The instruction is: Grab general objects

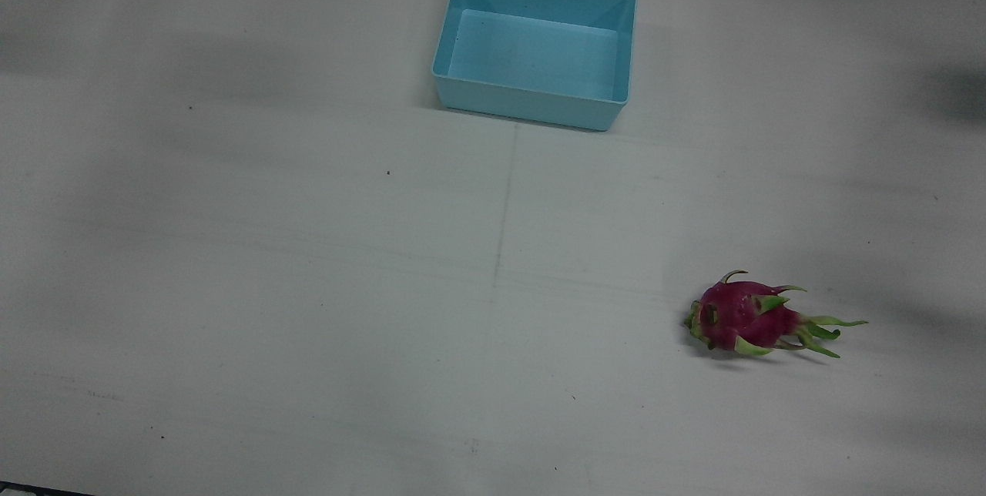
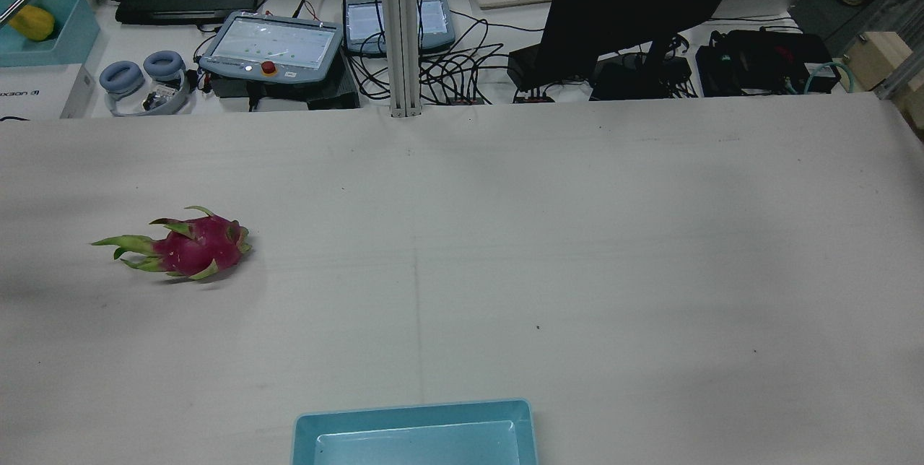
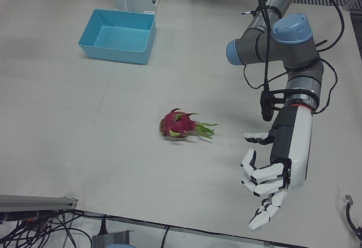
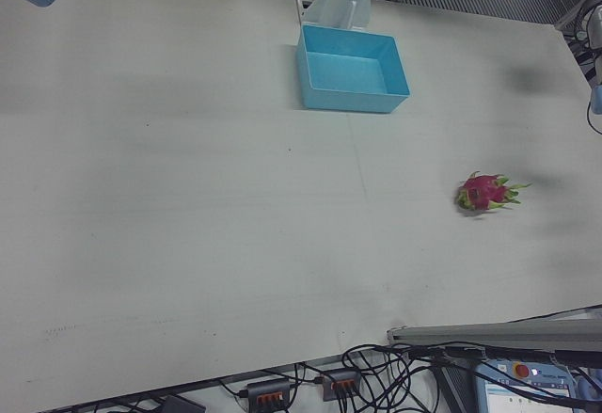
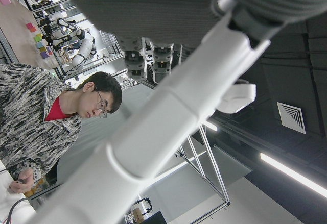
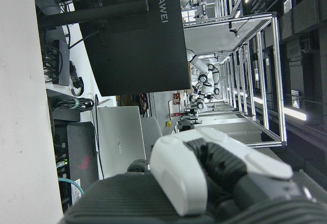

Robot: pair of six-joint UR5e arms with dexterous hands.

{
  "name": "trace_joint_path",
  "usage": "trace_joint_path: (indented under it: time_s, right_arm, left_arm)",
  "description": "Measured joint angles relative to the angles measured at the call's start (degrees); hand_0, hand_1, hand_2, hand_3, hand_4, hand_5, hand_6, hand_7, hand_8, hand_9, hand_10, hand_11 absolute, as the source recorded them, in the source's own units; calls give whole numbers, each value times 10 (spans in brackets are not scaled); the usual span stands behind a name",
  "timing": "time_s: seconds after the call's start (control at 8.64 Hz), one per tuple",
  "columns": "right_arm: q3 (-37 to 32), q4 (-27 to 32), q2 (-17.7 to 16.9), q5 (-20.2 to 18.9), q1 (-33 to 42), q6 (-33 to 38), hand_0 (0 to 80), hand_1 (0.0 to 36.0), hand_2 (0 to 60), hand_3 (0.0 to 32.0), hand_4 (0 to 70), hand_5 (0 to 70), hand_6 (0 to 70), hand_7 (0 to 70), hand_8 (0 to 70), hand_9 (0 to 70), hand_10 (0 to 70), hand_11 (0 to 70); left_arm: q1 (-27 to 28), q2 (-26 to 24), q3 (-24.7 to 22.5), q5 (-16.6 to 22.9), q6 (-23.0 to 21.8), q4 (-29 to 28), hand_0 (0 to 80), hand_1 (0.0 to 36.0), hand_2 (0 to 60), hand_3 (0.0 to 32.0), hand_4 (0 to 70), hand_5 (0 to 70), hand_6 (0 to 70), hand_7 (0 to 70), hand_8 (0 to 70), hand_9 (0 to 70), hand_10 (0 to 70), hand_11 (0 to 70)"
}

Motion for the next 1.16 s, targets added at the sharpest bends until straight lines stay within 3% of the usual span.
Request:
trace_joint_path:
  time_s: [0.23,0.46,0.58,0.69,0.93,1.04,1.16]
  right_arm:
    - [0,0,0,0,0,0,0,0,0,0,0,0,0,0,0,0,0,0]
    - [0,0,0,0,0,0,0,0,0,0,0,0,0,0,0,0,0,0]
    - [1,0,0,0,0,0,0,0,0,0,0,0,0,0,0,0,0,0]
    - [1,0,0,0,0,0,0,0,0,0,0,0,0,0,0,0,0,0]
    - [1,0,0,0,1,0,0,0,0,0,0,0,0,0,0,0,0,0]
    - [0,0,0,0,1,0,0,0,0,0,0,0,0,0,0,0,0,0]
    - [0,0,0,0,1,0,0,0,0,0,0,0,0,0,0,0,0,0]
  left_arm:
    - [2,40,-48,14,29,9,800,360,600,0,443,700,460,700,81,177,0,0]
    - [2,69,-107,57,98,37,800,360,600,0,464,700,457,700,81,176,0,0]
    - [3,73,-122,72,122,47,800,360,600,0,440,700,432,700,76,171,0,0]
    - [3,75,-134,85,143,55,800,360,600,0,380,700,373,700,64,162,0,0]
    - [31,74,-169,101,196,106,800,360,600,0,213,700,172,668,24,119,0,0]
    - [62,66,-186,103,234,148,800,360,600,0,173,700,133,600,16,106,0,0]
    - [94,53,-197,102,271,189,800,360,600,0,86,700,75,526,5,91,0,0]
